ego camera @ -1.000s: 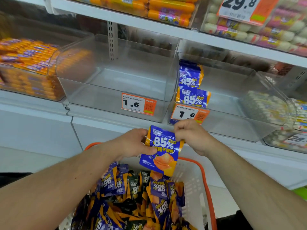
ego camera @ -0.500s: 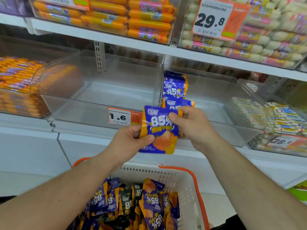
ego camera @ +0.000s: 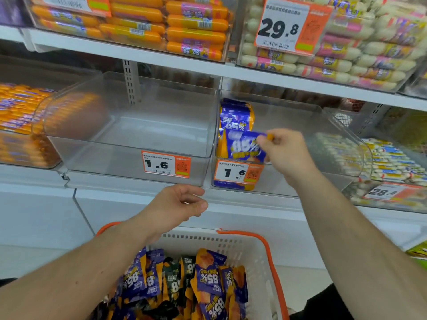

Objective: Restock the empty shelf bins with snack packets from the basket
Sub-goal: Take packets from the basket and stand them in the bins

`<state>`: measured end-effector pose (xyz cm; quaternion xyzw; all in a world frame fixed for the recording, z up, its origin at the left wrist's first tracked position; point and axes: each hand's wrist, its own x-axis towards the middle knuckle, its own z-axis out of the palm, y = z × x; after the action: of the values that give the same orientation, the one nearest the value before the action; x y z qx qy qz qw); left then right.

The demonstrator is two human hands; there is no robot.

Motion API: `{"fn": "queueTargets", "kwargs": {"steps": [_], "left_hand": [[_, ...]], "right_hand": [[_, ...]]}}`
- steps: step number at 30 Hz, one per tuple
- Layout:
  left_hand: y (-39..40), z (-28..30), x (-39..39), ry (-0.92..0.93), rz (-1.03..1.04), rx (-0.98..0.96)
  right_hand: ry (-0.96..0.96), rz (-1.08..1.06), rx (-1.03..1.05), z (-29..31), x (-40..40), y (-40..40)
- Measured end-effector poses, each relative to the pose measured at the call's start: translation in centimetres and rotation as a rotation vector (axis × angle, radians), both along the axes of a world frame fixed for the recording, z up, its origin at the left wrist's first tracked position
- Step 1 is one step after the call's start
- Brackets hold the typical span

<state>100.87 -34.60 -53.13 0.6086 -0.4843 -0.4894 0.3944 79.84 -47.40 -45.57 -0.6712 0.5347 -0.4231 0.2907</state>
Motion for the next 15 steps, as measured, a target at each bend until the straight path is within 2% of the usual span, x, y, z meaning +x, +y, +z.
{"fn": "queueTargets", "kwargs": {"steps": [2,3,8,10,11,13,15], "left_hand": [[0.1,-0.2,0.0,-0.021,-0.019,0.021],[0.2,-0.3,0.1,-0.031,-0.027,0.027],[0.2,-0.6,0.5,-0.054,-0.046,0.053],[0.3,-0.9,0.6,-0.080,-0.064,0.076],[0.3,-1.0,0.7,-0.098,-0.074,0.086],[0.4,-1.2,0.9,-0.145,-0.092,0.103],[0.5,-1.6,1.1,-0.201,-0.125,0.113]], "right_hand": [[0.175,0.018,0.063,-1.3,0.4,-0.2],[0.202,0.006,0.061,-1.4,0.6,-0.3],[0.153,-0.017,0.106,-1.6,0.5,-0.8],[0.191,-0.111,0.054,-2.0,0.6,-0.4],[0.228,-0.196,-0.082,-2.2,0.6,0.0],[0.266,-0.276,-0.531,-2.8,1.0,1.3],[0.271,-0.131,-0.832,-3.9,2.5,3.5]]}}
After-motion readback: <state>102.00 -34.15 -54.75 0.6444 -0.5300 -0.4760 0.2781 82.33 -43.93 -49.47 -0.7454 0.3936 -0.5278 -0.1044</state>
